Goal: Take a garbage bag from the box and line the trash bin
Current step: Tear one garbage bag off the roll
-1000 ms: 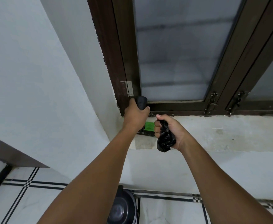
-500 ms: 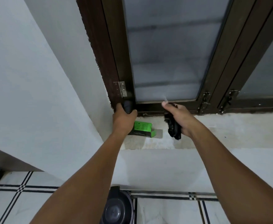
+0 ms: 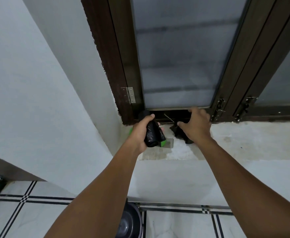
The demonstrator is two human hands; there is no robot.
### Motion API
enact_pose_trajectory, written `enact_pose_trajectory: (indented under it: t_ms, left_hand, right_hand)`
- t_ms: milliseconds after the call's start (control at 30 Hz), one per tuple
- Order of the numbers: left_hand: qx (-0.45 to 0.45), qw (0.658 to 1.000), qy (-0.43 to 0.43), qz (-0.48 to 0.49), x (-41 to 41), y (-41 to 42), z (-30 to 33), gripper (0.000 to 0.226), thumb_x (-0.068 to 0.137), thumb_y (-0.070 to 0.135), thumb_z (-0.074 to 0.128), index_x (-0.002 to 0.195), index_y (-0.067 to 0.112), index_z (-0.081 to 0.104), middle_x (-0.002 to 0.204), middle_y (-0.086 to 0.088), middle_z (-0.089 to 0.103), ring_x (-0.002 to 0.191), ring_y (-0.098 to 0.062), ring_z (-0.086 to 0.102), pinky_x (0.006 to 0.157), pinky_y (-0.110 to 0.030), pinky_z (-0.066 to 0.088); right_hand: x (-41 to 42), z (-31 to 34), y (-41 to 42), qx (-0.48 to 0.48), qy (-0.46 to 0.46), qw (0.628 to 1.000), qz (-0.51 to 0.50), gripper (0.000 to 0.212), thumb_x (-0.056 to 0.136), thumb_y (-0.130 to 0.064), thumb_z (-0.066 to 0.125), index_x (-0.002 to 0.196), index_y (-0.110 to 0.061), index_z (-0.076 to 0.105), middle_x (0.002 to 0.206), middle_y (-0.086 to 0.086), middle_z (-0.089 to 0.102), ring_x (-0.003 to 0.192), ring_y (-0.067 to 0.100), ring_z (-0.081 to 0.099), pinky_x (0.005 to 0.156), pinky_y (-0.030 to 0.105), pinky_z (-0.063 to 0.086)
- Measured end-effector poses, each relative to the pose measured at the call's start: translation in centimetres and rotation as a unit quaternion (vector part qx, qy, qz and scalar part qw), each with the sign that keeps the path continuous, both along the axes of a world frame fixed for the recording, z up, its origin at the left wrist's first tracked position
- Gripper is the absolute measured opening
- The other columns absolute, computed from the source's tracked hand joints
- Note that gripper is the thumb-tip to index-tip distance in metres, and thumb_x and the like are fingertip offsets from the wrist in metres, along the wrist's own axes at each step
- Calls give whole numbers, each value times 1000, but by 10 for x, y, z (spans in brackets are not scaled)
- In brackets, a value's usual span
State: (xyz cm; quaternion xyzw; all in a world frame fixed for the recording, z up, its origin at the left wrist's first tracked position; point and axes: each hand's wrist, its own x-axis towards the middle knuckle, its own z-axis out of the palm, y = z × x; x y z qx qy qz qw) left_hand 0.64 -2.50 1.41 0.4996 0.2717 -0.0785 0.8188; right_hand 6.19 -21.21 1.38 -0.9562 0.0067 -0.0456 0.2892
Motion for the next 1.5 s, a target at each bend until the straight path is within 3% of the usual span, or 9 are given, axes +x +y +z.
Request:
enact_pose_trajectory:
  t_ms: [133, 233, 300, 433, 633, 833, 1000, 1233, 1500]
  left_hand:
    - [-41, 999, -10, -16, 4, -4, 1, 38, 87, 37, 76, 112, 9, 69, 92, -10, 73, 89, -31, 70, 91, -46, 59]
    - [-33, 999, -18, -34, 6, -10, 4, 43, 89, 38, 70, 119, 8, 71, 106, -15, 72, 93, -31, 70, 82, -45, 61]
    - [-32, 998, -20, -43, 5, -10, 8, 30, 93, 35, 65, 104, 8, 72, 99, -15, 73, 87, -28, 72, 83, -41, 59]
    - [-37, 997, -17, -65, 4, -3, 10, 26, 94, 33, 64, 97, 8, 71, 91, -12, 74, 81, -27, 72, 81, -38, 59]
    - [19, 999, -32, -34, 0, 4, 10, 53, 84, 35, 77, 128, 7, 67, 126, -19, 70, 108, -31, 69, 79, -42, 61]
    - [77, 996, -32, -39, 1, 10, 15, 39, 90, 31, 72, 123, 11, 67, 116, -15, 73, 105, -30, 70, 79, -43, 61]
    - [84, 996, -12, -36, 0, 10, 13, 56, 76, 31, 81, 126, 11, 65, 119, -18, 73, 106, -34, 71, 74, -44, 62]
    - [72, 997, 6, 4, -2, 13, 11, 51, 84, 22, 73, 130, 5, 59, 113, -19, 72, 95, -32, 71, 63, -36, 60]
    - [271, 961, -21, 42, 7, 3, 28, 54, 80, 52, 61, 120, 15, 61, 115, -10, 70, 99, -27, 68, 91, -46, 58]
  right_hand:
    - [-14, 11, 22, 113, -133, 985, 7, 29, 92, -38, 69, 109, -15, 67, 111, 6, 64, 109, 25, 54, 91, 40, 48]
    - [-21, 19, 40, 249, 20, 965, 76, 34, 92, -49, 65, 92, -15, 69, 89, -3, 69, 87, 15, 64, 73, 29, 48]
    - [-22, 15, 45, 262, 111, 951, 122, 37, 90, -53, 66, 89, -16, 69, 87, -3, 71, 85, 15, 67, 76, 32, 52]
    - [-24, 8, 46, 329, 139, 922, 147, 25, 93, -34, 69, 75, -18, 69, 81, -3, 70, 79, 16, 65, 80, 40, 54]
    - [-27, 18, 55, 319, 110, 936, 98, 20, 104, -24, 53, 95, -9, 61, 82, 3, 60, 74, 15, 53, 69, 32, 44]
    - [-28, 18, 60, 308, 82, 944, 82, 18, 106, -23, 49, 98, -10, 57, 83, 2, 58, 73, 14, 53, 62, 28, 43]
    - [-27, 21, 63, 281, 104, 948, 108, 18, 104, -24, 51, 91, -12, 56, 81, 3, 57, 72, 15, 51, 64, 32, 41]
    - [-26, 24, 62, 380, 119, 916, 50, 19, 104, -21, 52, 87, -15, 57, 85, 8, 63, 79, 21, 57, 77, 37, 48]
    - [-45, 28, 75, 384, 80, 917, 74, 19, 104, -24, 53, 100, -9, 63, 91, 2, 66, 81, 12, 59, 70, 24, 48]
